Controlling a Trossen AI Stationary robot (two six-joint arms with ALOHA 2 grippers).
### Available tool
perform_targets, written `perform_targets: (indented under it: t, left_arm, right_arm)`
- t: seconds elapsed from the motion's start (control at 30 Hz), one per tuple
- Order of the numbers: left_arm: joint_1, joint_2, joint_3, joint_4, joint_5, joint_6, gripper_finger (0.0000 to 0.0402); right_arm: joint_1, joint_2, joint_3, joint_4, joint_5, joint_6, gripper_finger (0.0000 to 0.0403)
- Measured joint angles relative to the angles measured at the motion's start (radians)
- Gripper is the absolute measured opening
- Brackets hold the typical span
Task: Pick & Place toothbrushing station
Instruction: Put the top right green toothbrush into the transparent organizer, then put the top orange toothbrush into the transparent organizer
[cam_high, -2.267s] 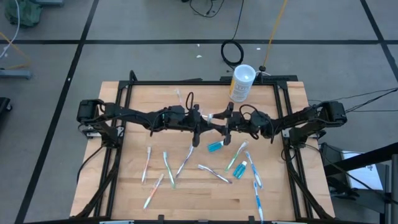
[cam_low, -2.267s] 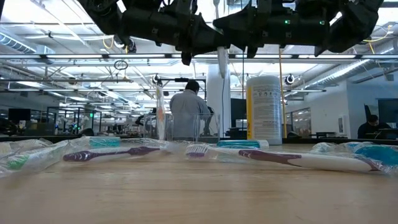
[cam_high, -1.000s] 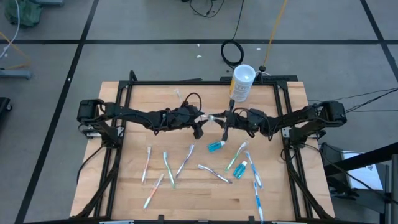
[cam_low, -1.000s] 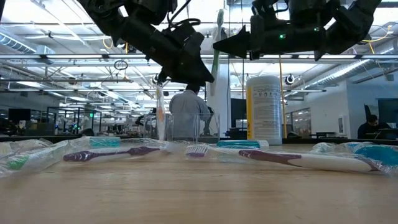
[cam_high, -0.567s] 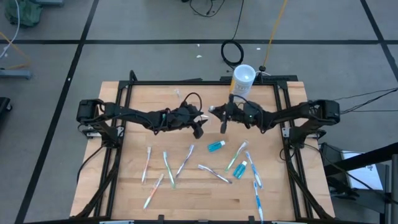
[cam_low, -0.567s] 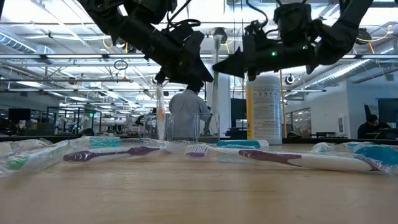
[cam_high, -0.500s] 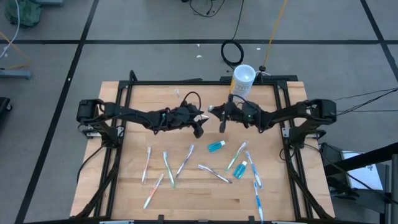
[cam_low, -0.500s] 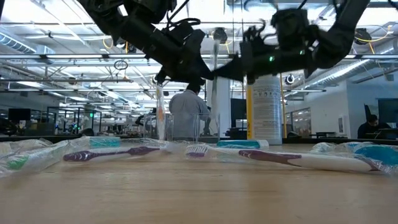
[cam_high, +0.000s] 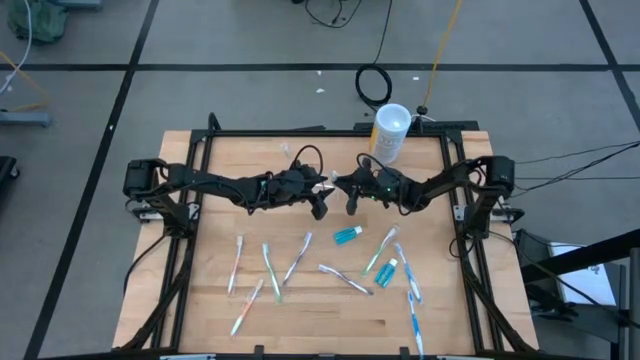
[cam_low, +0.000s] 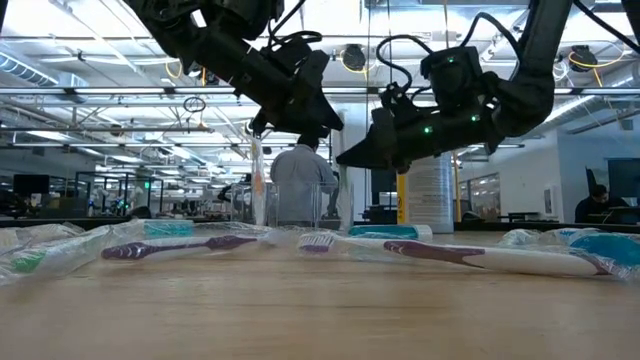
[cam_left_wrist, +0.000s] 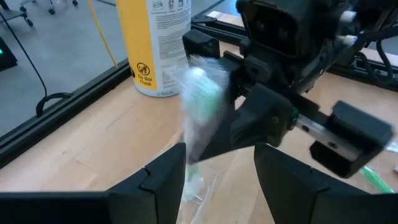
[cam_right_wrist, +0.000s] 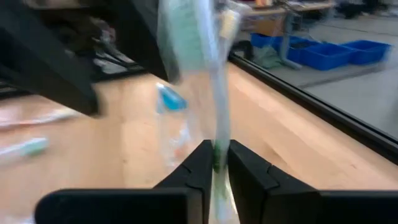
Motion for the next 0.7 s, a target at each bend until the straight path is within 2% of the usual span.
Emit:
perform_targets:
  t: [0.07, 0.4, 0.7]
  left_arm:
    - [0.000, 0.000, 0.000, -0.001, 0.000, 0.001, 0.0198]
    - [0.000, 0.000, 0.000, -0.019, 0.000, 0.001, 0.0198]
    - [0.000, 0.000, 0.000, -0.032, -0.001, 0.000, 0.0198]
  right_arm:
    - [0.000, 0.002, -0.001, -0.009, 0.027, 0.000, 0.0059]
    - [0.000, 0.001, -0.001, 0.013, 0.022, -0.051, 0.0122]
    - [0.000, 0.001, -0.001, 0.016, 0.024, -0.068, 0.0136]
